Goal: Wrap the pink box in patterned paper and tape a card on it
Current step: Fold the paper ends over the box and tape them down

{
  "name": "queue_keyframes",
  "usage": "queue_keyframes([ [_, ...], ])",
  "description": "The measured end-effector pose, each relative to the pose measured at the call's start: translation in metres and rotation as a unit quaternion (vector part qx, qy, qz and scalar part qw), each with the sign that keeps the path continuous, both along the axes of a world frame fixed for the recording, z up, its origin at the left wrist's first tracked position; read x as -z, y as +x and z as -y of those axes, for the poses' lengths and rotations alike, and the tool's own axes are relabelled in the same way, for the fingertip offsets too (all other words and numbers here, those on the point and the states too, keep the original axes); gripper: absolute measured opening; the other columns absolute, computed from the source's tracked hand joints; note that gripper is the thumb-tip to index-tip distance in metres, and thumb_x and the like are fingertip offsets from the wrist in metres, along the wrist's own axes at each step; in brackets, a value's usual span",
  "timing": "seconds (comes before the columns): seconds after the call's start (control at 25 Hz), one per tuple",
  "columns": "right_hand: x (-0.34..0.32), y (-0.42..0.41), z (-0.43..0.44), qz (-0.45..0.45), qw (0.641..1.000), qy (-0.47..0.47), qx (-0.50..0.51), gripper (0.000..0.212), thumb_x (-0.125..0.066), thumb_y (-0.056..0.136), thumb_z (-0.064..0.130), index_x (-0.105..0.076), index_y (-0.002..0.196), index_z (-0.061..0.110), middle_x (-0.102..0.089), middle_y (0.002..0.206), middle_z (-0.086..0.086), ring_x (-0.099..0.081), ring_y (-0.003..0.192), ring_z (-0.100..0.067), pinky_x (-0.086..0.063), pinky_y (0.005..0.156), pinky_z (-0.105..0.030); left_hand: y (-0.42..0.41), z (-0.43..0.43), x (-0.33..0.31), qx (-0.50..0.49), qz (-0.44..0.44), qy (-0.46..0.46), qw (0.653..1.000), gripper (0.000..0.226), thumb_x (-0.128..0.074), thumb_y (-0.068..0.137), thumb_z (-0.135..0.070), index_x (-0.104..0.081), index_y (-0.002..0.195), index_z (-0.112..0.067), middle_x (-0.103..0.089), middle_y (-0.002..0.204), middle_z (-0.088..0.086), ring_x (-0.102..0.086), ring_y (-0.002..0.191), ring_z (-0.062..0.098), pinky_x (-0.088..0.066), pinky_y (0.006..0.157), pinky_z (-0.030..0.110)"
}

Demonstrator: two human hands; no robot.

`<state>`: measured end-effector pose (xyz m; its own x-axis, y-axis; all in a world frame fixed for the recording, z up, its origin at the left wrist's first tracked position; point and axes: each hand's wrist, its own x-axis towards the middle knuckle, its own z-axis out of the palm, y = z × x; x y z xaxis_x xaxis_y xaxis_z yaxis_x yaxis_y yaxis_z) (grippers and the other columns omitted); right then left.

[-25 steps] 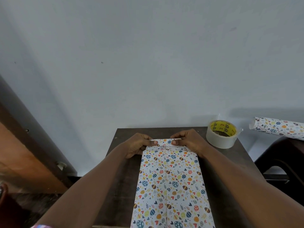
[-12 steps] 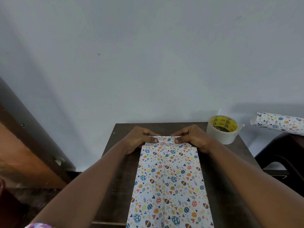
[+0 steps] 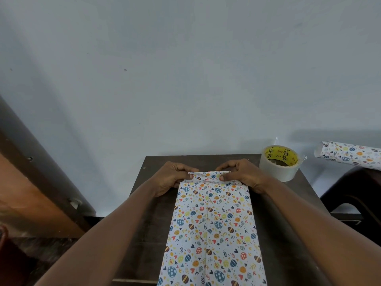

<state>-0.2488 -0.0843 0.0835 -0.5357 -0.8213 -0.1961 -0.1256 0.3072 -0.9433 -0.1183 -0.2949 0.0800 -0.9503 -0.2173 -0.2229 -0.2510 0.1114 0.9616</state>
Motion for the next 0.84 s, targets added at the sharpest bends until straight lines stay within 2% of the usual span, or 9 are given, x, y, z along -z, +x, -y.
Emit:
queue_keyframes([
  [0.08,-0.002,0.0,0.006,-0.056,0.998,0.026,0.002,0.021,-0.073,0.078,0.014,-0.067,0.097,0.02,-0.07,0.095,-0.001,-0.067,0.085,-0.018,-0.053,0.077,-0.028,0.0,-0.001,-0.001,0.0,0.001,0.005,1.0,0.022,-0.059,0.086,0.001,-0.07,0.097,-0.014,-0.073,0.08,0.0,-0.067,0.067,0.01,-0.056,0.058,0.021],
  [0.2,-0.002,0.004,0.011,-0.111,0.993,0.031,0.022,0.015,-0.072,0.079,0.017,-0.072,0.094,0.016,-0.07,0.091,0.003,-0.065,0.085,-0.013,-0.049,0.078,-0.024,-0.001,-0.001,-0.003,0.012,0.005,0.001,1.0,0.028,-0.06,0.086,-0.002,-0.066,0.106,-0.02,-0.071,0.089,0.004,-0.065,0.071,0.014,-0.055,0.059,0.022],
  [0.32,-0.001,0.007,0.012,-0.151,0.988,0.026,0.031,0.013,-0.071,0.08,0.013,-0.073,0.092,0.011,-0.07,0.087,0.004,-0.065,0.084,-0.013,-0.049,0.078,-0.024,-0.007,-0.006,-0.004,0.028,0.013,-0.072,0.997,0.022,-0.065,0.085,-0.014,-0.069,0.106,-0.019,-0.072,0.094,0.003,-0.067,0.079,0.016,-0.056,0.066,0.024],
  [0.4,0.0,0.007,0.011,-0.166,0.985,0.03,0.029,0.019,-0.071,0.08,0.014,-0.072,0.1,0.012,-0.069,0.092,0.003,-0.065,0.084,-0.012,-0.05,0.081,-0.026,-0.009,-0.007,-0.003,0.031,-0.007,-0.117,0.993,0.022,-0.068,0.083,-0.014,-0.071,0.104,-0.013,-0.073,0.094,0.002,-0.068,0.083,0.016,-0.055,0.076,0.026],
  [0.52,0.002,0.006,0.007,-0.11,0.994,0.004,0.026,0.033,-0.072,0.079,0.012,-0.067,0.111,0.02,-0.069,0.101,0.002,-0.068,0.087,-0.019,-0.052,0.084,-0.032,-0.007,-0.008,0.001,0.027,-0.035,-0.126,0.991,0.024,-0.069,0.081,-0.007,-0.071,0.105,-0.009,-0.074,0.091,0.0,-0.069,0.083,0.014,-0.054,0.079,0.025],
  [0.6,0.004,0.003,0.005,-0.084,0.996,-0.012,0.028,0.026,-0.072,0.079,0.008,-0.07,0.102,0.02,-0.071,0.098,0.001,-0.068,0.087,-0.019,-0.052,0.084,-0.032,-0.005,-0.008,0.002,0.015,-0.043,-0.131,0.99,0.022,-0.069,0.08,-0.004,-0.072,0.101,-0.008,-0.074,0.084,-0.004,-0.068,0.078,0.011,-0.053,0.077,0.025],
  [0.68,0.003,0.002,0.004,-0.051,0.998,-0.017,0.03,0.022,-0.07,0.079,0.004,-0.072,0.092,0.021,-0.073,0.088,0.003,-0.068,0.08,-0.014,-0.053,0.076,-0.027,-0.005,-0.007,0.002,0.015,-0.038,-0.113,0.993,0.021,-0.068,0.08,-0.001,-0.073,0.098,-0.01,-0.074,0.082,-0.005,-0.067,0.077,0.011,-0.053,0.076,0.025],
  [0.76,0.002,0.002,0.002,-0.01,1.0,-0.017,0.024,0.024,-0.069,0.079,0.0,-0.073,0.089,0.021,-0.074,0.08,0.004,-0.068,0.073,-0.011,-0.053,0.066,-0.021,-0.005,-0.005,0.0,0.026,-0.011,-0.077,0.997,0.02,-0.067,0.08,0.0,-0.075,0.091,-0.014,-0.074,0.087,-0.004,-0.067,0.085,0.016,-0.053,0.082,0.032],
  [0.84,0.002,0.002,0.0,0.005,1.0,-0.015,0.017,0.026,-0.068,0.079,-0.003,-0.075,0.085,0.021,-0.075,0.081,0.002,-0.068,0.071,-0.01,-0.052,0.063,-0.02,-0.007,-0.003,-0.002,0.037,0.028,-0.039,0.998,0.022,-0.065,0.081,0.002,-0.077,0.084,-0.017,-0.074,0.092,-0.005,-0.065,0.09,0.019,-0.054,0.084,0.035],
])
